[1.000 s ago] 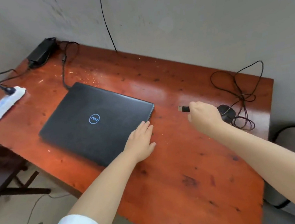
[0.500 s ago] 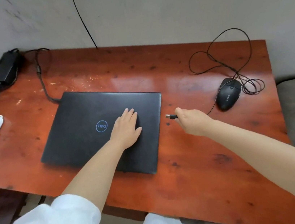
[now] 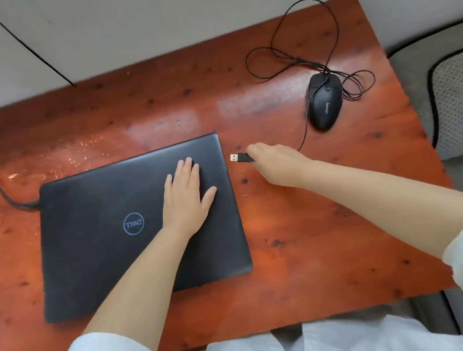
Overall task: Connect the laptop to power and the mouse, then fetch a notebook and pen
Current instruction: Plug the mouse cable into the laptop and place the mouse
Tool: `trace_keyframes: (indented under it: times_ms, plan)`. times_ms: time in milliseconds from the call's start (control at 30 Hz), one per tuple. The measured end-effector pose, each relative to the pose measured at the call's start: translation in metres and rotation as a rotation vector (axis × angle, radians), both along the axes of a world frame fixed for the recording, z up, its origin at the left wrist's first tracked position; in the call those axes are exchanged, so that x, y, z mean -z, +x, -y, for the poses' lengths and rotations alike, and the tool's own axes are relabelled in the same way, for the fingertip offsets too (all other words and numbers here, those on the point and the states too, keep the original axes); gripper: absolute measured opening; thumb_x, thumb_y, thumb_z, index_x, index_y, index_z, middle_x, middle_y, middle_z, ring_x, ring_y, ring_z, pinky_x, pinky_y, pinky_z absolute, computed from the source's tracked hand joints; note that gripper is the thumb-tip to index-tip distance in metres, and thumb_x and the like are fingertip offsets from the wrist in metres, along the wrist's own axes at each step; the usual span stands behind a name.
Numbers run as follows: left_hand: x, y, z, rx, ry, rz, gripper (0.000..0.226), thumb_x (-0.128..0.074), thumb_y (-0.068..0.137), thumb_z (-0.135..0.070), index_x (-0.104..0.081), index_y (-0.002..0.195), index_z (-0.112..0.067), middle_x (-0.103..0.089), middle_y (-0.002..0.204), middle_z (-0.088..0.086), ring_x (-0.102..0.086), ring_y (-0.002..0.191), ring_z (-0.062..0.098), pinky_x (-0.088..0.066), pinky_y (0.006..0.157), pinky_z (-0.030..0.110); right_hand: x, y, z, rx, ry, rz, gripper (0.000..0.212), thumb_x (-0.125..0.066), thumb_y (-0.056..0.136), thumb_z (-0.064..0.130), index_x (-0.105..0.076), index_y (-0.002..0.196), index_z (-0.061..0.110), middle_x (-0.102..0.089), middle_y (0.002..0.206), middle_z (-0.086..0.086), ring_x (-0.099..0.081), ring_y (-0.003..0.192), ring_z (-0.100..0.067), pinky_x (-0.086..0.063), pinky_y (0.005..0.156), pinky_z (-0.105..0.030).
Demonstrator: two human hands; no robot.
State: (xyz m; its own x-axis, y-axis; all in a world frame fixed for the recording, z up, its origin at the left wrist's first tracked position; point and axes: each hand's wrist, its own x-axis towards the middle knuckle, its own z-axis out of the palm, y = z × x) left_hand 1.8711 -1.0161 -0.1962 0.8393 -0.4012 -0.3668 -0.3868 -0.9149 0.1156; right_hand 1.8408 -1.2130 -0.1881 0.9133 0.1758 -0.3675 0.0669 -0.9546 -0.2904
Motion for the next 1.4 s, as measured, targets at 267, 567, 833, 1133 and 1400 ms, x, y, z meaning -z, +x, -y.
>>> trace_keyframes:
  times_ms: [267,567,833,1133,1400]
  plan:
    - [0.008,-0.002,0.012,-0.027,0.037,0.022,0.061,-0.031,0.102,-0.034,-0.011,0.151,-0.005,-0.004,0.161,0.008,0.000,0.150,0.021,-0.003,0.122,0.039,0.007,0.010,0.007,-0.081,0.033,-0.172,0.046,-0.030,0.102,0.018,-0.019,0.144,0.003,-0.043,0.132,-0.020,-0.056,0.103,-0.038,-0.044,0.076,-0.040]
    - [0.008,-0.002,0.016,-0.044,0.057,0.033,0.059,-0.032,0.102,-0.031,-0.012,0.151,-0.005,-0.006,0.161,0.009,-0.002,0.150,0.022,-0.003,0.122,0.039,0.007,0.029,0.008,0.043,0.177,-0.165,0.040,-0.038,0.100,0.020,-0.044,0.136,0.005,-0.058,0.128,-0.021,-0.055,0.114,-0.035,-0.048,0.095,-0.040]
    - [0.010,-0.001,0.016,-0.058,0.048,0.032,0.060,-0.033,0.101,-0.032,-0.012,0.151,-0.006,-0.006,0.161,0.007,-0.002,0.150,0.020,-0.001,0.122,0.038,0.003,0.039,0.012,0.009,0.277,-0.234,0.012,-0.039,0.099,0.015,-0.035,0.103,0.004,-0.061,0.097,-0.025,-0.046,0.068,-0.025,-0.035,0.059,-0.033]
    - [0.010,-0.001,0.013,-0.047,0.056,0.028,0.061,-0.029,0.101,-0.037,-0.011,0.151,-0.006,-0.005,0.161,0.007,-0.002,0.150,0.020,-0.001,0.122,0.038,0.013,0.038,0.015,0.097,0.236,0.027,0.021,-0.051,0.093,0.013,-0.056,0.108,-0.001,-0.056,0.112,-0.018,-0.054,0.102,-0.034,-0.044,0.084,-0.042]
    - [0.010,0.001,0.013,-0.050,0.035,0.024,0.062,-0.032,0.101,-0.035,-0.010,0.151,-0.007,-0.004,0.162,0.006,0.000,0.150,0.019,0.000,0.122,0.037,0.024,0.033,0.009,0.176,0.234,0.081,0.024,-0.053,0.093,0.017,-0.060,0.112,0.004,-0.060,0.117,-0.011,-0.047,0.114,-0.028,-0.033,0.098,-0.037]
